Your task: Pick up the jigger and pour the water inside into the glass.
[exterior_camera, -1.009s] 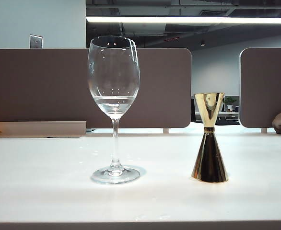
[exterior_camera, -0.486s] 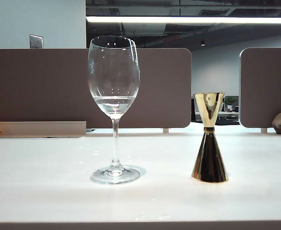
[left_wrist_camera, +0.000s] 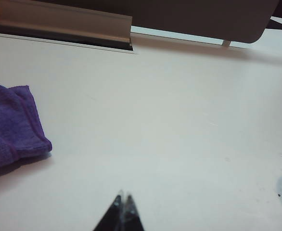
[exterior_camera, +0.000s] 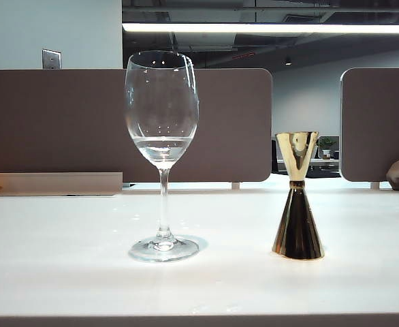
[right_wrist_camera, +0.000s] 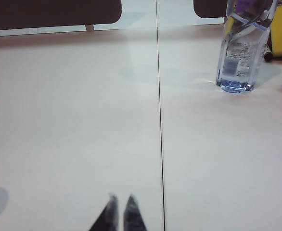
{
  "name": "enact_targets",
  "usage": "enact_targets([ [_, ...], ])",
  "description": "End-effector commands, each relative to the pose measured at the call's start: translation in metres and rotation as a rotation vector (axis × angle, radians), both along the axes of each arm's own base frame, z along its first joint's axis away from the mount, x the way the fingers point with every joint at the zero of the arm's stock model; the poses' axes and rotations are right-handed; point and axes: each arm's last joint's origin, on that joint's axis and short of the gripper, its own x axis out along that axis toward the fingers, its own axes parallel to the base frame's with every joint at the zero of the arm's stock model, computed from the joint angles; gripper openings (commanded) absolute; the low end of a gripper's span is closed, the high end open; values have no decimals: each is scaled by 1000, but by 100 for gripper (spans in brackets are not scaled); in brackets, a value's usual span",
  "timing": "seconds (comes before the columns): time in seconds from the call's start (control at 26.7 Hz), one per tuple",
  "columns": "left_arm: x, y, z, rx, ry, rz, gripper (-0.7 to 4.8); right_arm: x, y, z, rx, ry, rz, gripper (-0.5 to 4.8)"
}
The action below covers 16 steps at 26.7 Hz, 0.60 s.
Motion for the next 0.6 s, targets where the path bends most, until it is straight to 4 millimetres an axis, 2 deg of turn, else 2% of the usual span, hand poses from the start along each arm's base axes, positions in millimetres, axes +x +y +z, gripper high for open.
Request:
enact_targets([
  [0.04, 0, 0, 0, -7, -6, -7, -3, 1, 0, 0, 5, -13, 3, 27],
  [0.26, -1, -3, 14, -129, -64, -77, -3, 0, 3, 11, 117, -73, 78, 26],
  [0.52, -13, -6, 62, -236, -184, -179, -1, -10, 3, 54, 208, -183, 109, 28],
  [0.6, -18, -6, 77, -297, -232, -185, 0, -14, 3, 66, 219, -215, 158, 71],
])
